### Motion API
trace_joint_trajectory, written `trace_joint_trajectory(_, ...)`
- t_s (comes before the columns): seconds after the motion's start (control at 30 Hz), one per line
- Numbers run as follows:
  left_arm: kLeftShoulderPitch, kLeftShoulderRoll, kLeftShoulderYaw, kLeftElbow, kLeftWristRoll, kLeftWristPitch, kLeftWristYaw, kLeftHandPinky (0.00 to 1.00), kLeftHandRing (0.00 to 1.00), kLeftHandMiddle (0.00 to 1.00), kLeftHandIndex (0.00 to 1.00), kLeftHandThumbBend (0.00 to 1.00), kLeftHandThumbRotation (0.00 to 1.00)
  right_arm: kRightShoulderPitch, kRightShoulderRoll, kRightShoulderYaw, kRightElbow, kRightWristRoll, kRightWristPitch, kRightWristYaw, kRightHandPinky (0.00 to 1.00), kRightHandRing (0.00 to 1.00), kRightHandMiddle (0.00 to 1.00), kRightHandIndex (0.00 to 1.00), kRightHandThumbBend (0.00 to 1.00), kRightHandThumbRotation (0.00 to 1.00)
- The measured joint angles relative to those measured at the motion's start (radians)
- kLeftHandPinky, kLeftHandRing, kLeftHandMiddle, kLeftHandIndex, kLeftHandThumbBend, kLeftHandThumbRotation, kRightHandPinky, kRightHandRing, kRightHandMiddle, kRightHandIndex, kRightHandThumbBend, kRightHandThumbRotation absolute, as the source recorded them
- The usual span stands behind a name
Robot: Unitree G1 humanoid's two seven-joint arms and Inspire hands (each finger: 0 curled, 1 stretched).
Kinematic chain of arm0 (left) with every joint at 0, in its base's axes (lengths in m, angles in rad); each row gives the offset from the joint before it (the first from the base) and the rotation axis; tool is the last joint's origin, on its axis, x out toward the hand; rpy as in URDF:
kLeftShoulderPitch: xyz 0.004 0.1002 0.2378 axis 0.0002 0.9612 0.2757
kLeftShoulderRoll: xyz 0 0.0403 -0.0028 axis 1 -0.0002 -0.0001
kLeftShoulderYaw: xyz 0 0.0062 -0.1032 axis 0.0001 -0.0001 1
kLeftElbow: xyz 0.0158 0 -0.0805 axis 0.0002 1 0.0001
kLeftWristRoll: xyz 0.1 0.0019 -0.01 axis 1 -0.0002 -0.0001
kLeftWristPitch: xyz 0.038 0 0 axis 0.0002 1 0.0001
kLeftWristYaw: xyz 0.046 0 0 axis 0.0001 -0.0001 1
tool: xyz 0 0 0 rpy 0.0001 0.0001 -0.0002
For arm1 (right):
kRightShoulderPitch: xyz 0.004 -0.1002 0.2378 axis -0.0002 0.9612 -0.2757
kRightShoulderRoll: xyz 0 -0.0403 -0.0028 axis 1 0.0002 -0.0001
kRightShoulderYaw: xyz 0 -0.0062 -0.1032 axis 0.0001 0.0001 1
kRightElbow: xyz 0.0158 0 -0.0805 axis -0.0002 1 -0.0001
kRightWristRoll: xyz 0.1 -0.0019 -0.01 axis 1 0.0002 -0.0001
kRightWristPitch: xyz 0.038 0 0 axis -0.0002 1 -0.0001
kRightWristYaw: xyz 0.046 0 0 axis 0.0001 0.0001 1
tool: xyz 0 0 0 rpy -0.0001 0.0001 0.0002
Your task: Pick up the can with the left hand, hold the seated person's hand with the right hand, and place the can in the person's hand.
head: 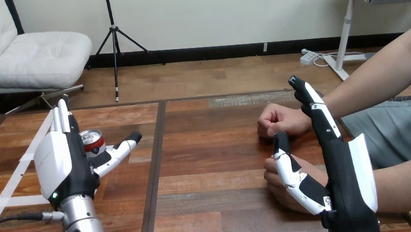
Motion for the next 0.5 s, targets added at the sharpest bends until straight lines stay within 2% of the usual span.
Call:
trace_joint_trajectory(0.33,0.0,0.0,-0.008,0.013,-0.004,0.0,0.029,0.82,0.95,0.99,1.0,0.99,0.52,0.0,-0.004,-0.003,0.0,0.001,0.0,0.0,0.91,0.93,0.93,0.91,0.12,0.27)
trace_joint_trajectory(0.5,0.0,0.0,-0.009,0.018,-0.004,0.0,0.042,0.82,0.95,0.98,1.0,0.98,0.52,0.0,-0.006,-0.003,0.0,0.001,0.0,0.001,0.92,0.93,0.93,0.91,0.13,0.32)
